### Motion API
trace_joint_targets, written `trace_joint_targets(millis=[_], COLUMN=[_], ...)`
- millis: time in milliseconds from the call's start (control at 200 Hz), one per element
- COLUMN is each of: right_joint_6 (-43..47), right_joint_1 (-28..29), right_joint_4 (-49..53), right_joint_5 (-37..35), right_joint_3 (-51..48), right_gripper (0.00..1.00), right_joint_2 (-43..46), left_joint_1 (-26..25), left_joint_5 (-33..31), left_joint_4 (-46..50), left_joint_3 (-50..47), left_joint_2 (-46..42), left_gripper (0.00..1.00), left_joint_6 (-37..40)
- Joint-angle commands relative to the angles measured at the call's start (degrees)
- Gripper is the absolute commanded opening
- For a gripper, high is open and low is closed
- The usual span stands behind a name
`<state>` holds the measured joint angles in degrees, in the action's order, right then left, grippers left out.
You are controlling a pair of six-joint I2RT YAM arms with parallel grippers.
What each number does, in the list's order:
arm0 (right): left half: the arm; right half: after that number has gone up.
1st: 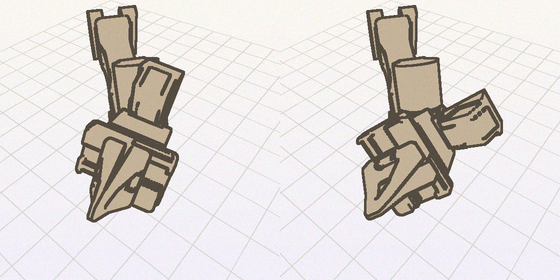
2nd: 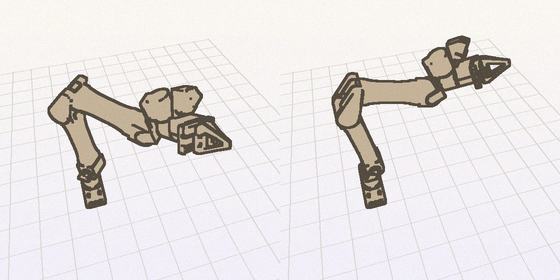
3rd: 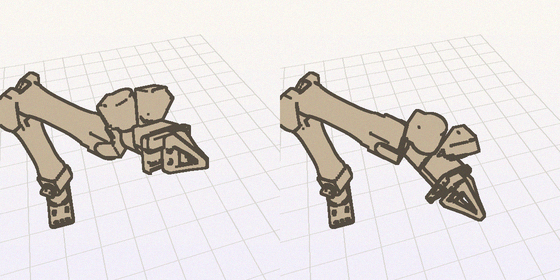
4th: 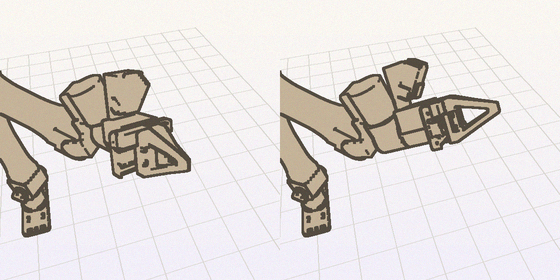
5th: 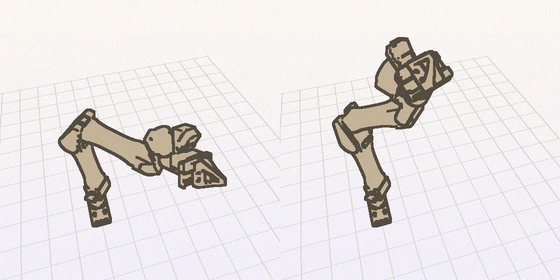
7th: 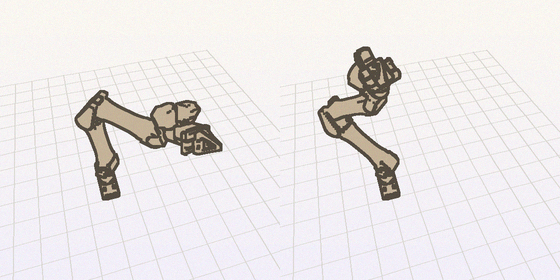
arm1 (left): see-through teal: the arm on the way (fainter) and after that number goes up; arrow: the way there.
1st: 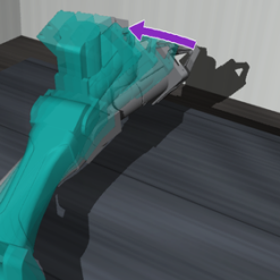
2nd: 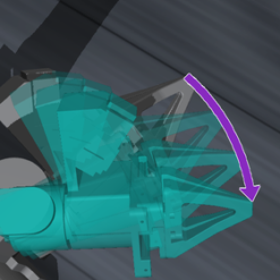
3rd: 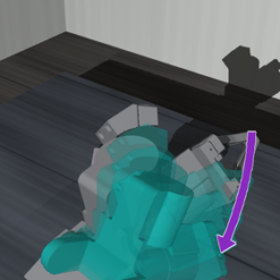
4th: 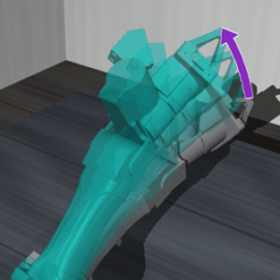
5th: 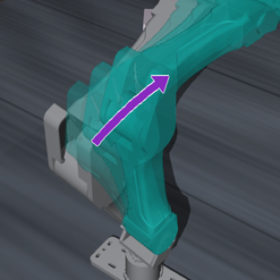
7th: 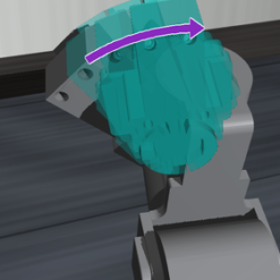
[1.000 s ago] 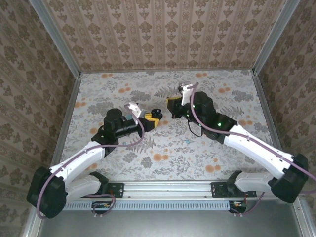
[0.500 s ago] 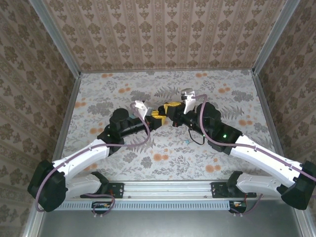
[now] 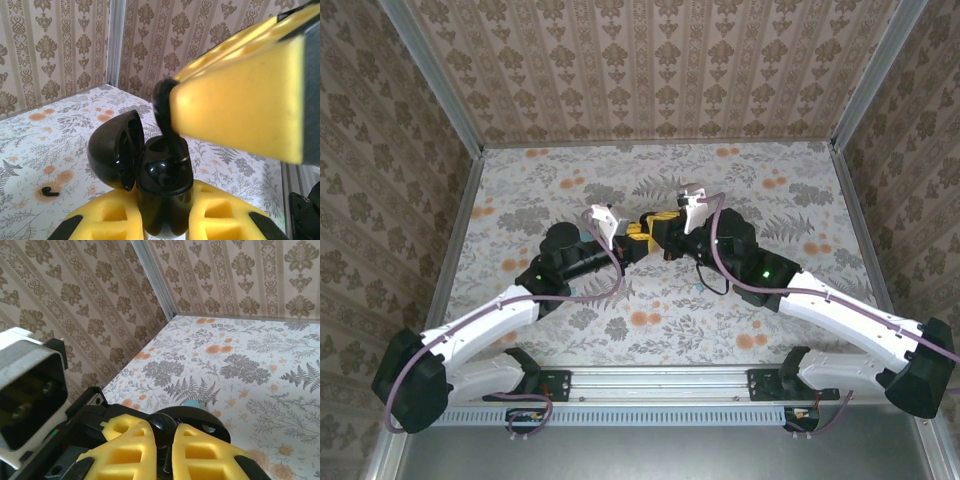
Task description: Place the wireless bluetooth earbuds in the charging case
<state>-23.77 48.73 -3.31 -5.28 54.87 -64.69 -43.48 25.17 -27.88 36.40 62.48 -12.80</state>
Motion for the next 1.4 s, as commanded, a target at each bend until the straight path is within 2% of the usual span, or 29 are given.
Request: trace_joint_targets(millis=[0,1180,1395], right_joint_6=[1.2,0.9,1.2], right_joint_1=[0.4,2.1,2.6], right_joint_4=[0.5,7.9,6.4], right_joint_5=[-1.5,-0.9,-0.8], right_joint_3=[-0.2,-0.2,-1.5], right_gripper=[0.11,0.1,0.14], right_joint_2=[-0.3,-0.5,0.2], left_joint_1=[-0.3,-0.3,-0.3], left_joint_5=[-0.6,-3.3,-3.6], left_joint_4=[-0.6,0.7,0.8], left_joint_3=[2.1,2.9,3.3], left_joint_2=[-1.4,-2.5,-2.4], left_gripper=[0.0,0.0,0.0], left_joint_6=[0.8,2.7,2.9])
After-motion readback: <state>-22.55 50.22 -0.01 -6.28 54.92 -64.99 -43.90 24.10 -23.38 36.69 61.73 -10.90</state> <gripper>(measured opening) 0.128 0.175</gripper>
